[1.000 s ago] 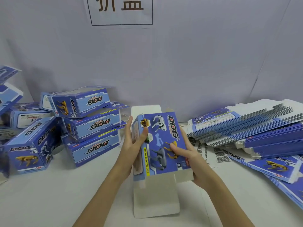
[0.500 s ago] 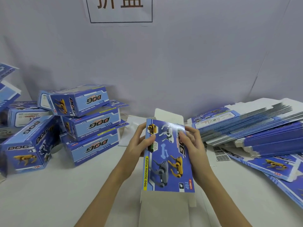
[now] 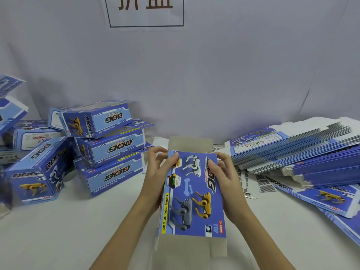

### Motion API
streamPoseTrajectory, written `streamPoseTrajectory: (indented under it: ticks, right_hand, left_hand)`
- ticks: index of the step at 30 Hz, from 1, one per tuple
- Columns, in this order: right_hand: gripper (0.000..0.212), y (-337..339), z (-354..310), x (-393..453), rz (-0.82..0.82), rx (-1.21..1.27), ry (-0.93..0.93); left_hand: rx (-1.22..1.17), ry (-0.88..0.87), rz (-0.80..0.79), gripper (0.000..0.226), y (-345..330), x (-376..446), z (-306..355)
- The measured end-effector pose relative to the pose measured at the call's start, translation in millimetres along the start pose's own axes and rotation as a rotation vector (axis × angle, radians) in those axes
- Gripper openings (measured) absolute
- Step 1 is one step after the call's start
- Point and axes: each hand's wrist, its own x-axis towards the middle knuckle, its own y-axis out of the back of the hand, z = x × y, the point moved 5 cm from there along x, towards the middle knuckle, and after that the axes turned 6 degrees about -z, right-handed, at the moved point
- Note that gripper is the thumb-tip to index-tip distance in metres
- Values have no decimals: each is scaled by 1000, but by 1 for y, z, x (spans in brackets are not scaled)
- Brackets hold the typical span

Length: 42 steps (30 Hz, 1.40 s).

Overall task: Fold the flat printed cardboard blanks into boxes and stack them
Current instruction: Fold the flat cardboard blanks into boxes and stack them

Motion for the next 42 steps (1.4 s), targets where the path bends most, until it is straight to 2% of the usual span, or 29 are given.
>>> streamPoseTrajectory:
  ticks: [3,6,9,11,15,20,23,25,31,33,37,39,42]
  right_hand:
    - [33,-1,0,-1,7,4,11]
    - [45,-1,-3,-1,-3,26,8]
    - [36,-3,-3,-3,-54,-2,-14]
    - [36,-7,-3,-5,-100,-36,-4]
    - [38,-16,-4,-9,-201,-92,-8]
    - [27,-17,-10,-10,-197,-133,-21]
    - [20,-19,-7,-10,-189,-144,-60]
    - [20,-18,-5,-10,-190,-123,-98]
    - [62,-18,0,-7,-81,88,-307]
    - [54,-16,-1,-7,-59,92,-319]
    - [30,-13,-4,-10,-74,56,-284]
    - [26,-13,-4,-10,-71,25,-259]
    - [27,-17,-4,-9,-80,21,-251]
  left_hand:
    - [-37,19,-39,43,1,1,0]
    - [-13,121,-67,45,0,0,-1]
    - [52,129,-110,20,-3,-2,1]
    - [58,137,-148,28,-7,-5,4]
    - [7,154,-139,29,-3,-4,-1]
    - [-57,184,-113,45,-4,-2,1]
    - [13,204,-40,27,3,3,-3]
    - [58,182,-35,24,9,6,-4]
    - [220,73,-135,19,2,3,-3]
    - [223,70,-124,20,-4,2,0]
    - [141,177,-132,27,-8,0,-1]
    - [154,215,-129,31,-7,-2,0]
    - [136,237,-90,23,-5,-3,2]
